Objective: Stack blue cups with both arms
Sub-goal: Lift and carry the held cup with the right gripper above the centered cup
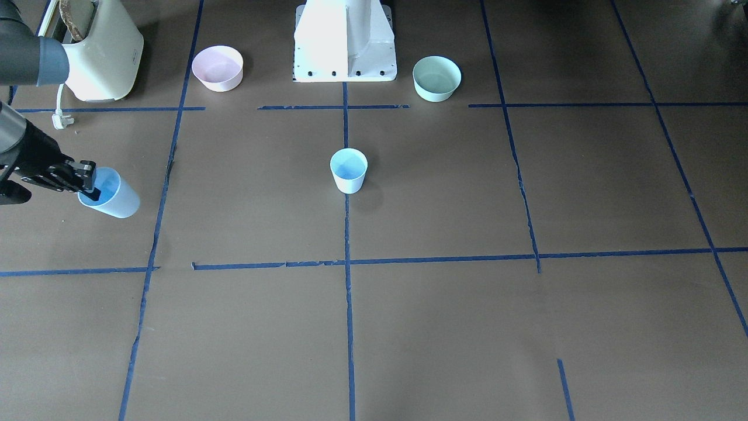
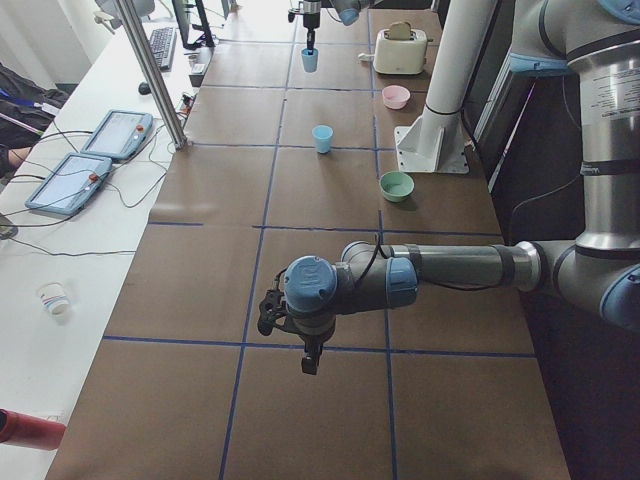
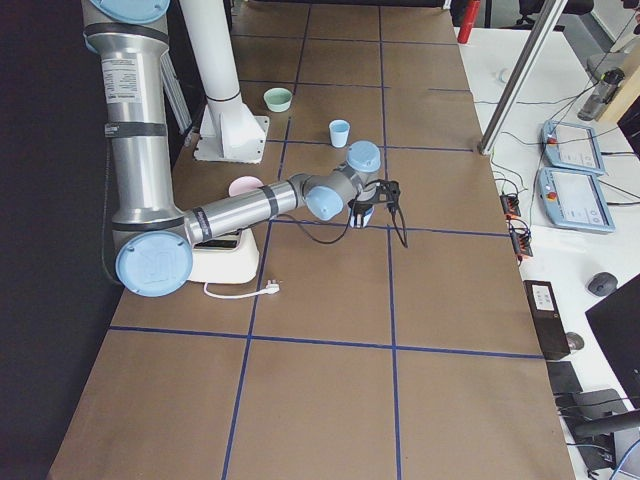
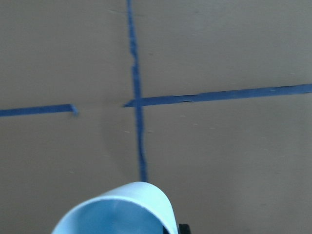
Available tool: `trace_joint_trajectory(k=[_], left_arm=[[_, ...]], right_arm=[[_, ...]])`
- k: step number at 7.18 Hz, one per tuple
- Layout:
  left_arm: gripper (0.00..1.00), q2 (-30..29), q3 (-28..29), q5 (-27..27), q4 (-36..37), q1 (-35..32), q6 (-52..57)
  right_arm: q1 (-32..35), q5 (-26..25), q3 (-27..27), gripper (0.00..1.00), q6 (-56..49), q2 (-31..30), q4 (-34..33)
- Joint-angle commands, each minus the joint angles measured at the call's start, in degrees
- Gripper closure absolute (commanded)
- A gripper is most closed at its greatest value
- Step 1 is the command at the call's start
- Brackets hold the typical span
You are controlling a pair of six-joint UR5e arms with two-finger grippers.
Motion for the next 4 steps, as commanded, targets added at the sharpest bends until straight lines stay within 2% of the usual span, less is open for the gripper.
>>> trace_joint_trajectory(k=[1, 2, 4], left_arm=[[0.00, 0.18, 0.22, 0.52, -1.39, 0.00, -0.73], [0.00, 0.18, -0.30, 0.52, -1.92, 0.09, -1.07], [0.00, 0.09, -0.57, 0.52, -1.93, 0.26, -1.52]], right_arm=[[-6.61, -4.76, 5.11, 1.00, 12.72, 14.60, -16.61], [-11.17, -8.96, 5.74, 1.00, 17.90, 21.47, -22.62], [-18.83, -15.91, 5.57, 1.00, 25.83, 27.84, -26.10]])
